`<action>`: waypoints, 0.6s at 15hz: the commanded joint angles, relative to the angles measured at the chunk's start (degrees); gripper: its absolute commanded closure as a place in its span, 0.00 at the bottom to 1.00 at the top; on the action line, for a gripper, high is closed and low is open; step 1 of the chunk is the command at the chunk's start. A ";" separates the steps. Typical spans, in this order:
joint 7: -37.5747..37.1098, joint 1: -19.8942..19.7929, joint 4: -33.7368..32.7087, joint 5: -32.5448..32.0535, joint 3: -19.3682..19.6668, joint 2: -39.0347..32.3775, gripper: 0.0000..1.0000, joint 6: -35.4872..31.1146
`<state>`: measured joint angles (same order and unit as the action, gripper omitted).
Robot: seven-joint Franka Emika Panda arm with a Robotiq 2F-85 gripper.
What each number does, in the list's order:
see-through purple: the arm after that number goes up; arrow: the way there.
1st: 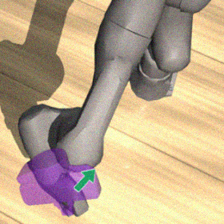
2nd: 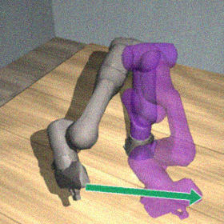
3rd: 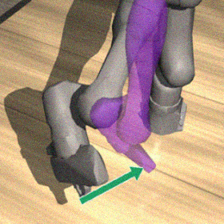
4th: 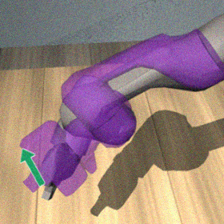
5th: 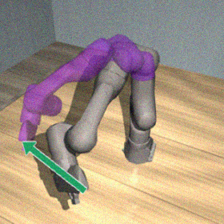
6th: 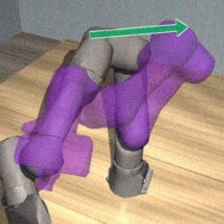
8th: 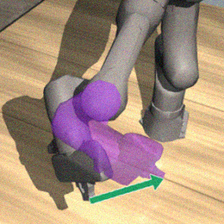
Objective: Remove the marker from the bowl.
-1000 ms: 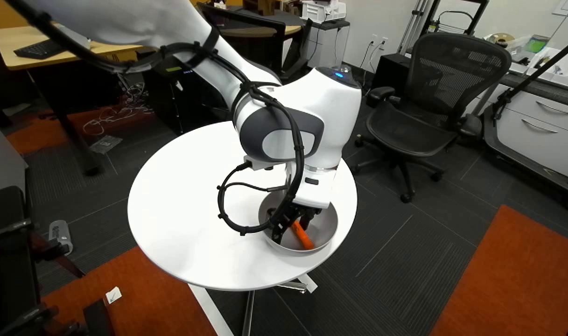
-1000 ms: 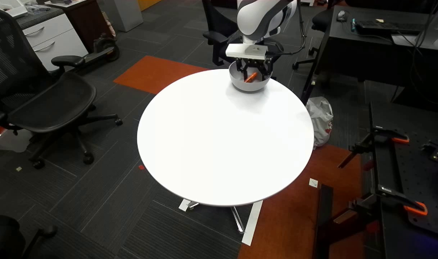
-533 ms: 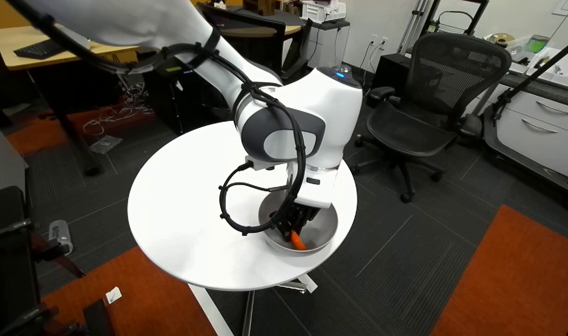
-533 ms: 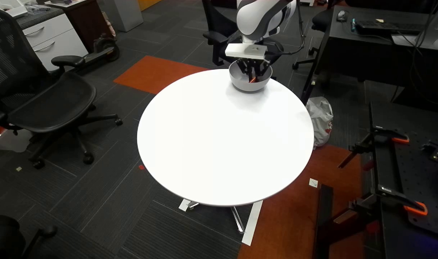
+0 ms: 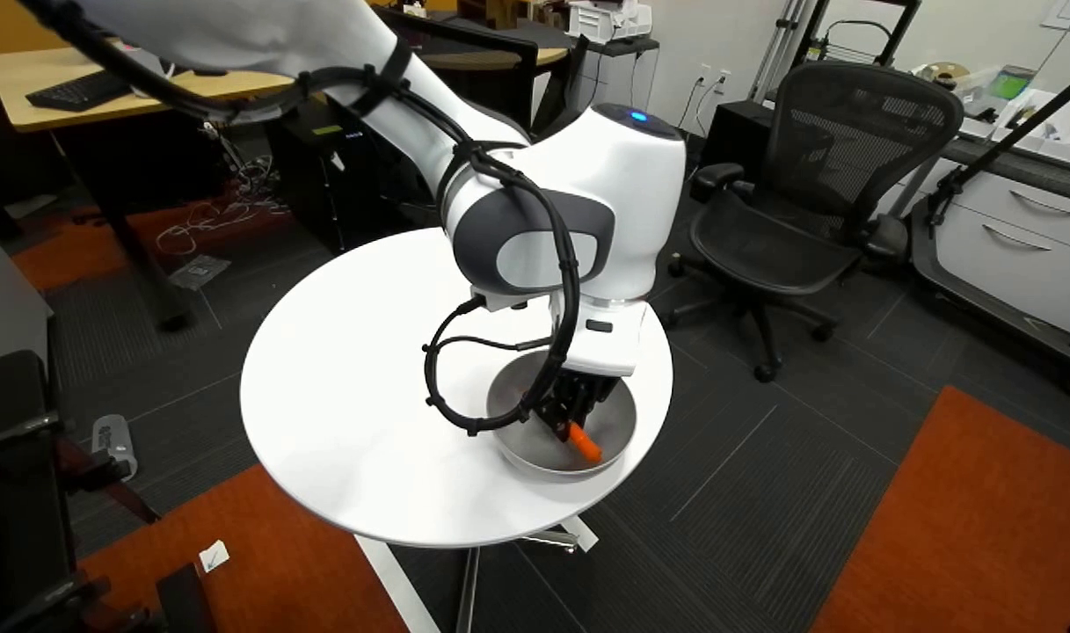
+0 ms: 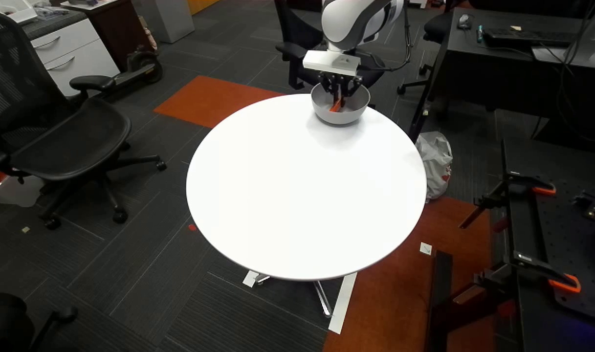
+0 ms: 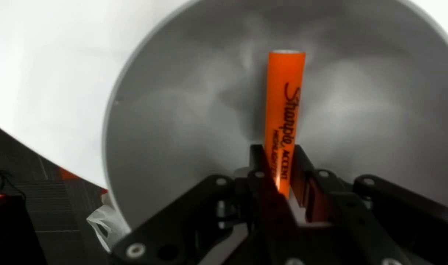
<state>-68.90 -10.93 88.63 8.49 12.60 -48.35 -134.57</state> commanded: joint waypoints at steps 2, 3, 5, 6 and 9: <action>1.25 2.39 10.65 0.30 0.93 9.55 0.95 -8.95; 1.11 3.05 12.58 -0.04 1.20 11.30 0.95 -10.62; 0.68 4.72 16.72 -1.12 2.01 14.80 0.95 -14.18; 0.58 5.67 18.86 -1.89 2.51 16.49 0.95 -15.93; 0.48 8.65 24.57 -4.55 3.57 20.74 0.95 -20.02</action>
<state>-68.87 -5.53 104.66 6.20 14.58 -34.02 -150.43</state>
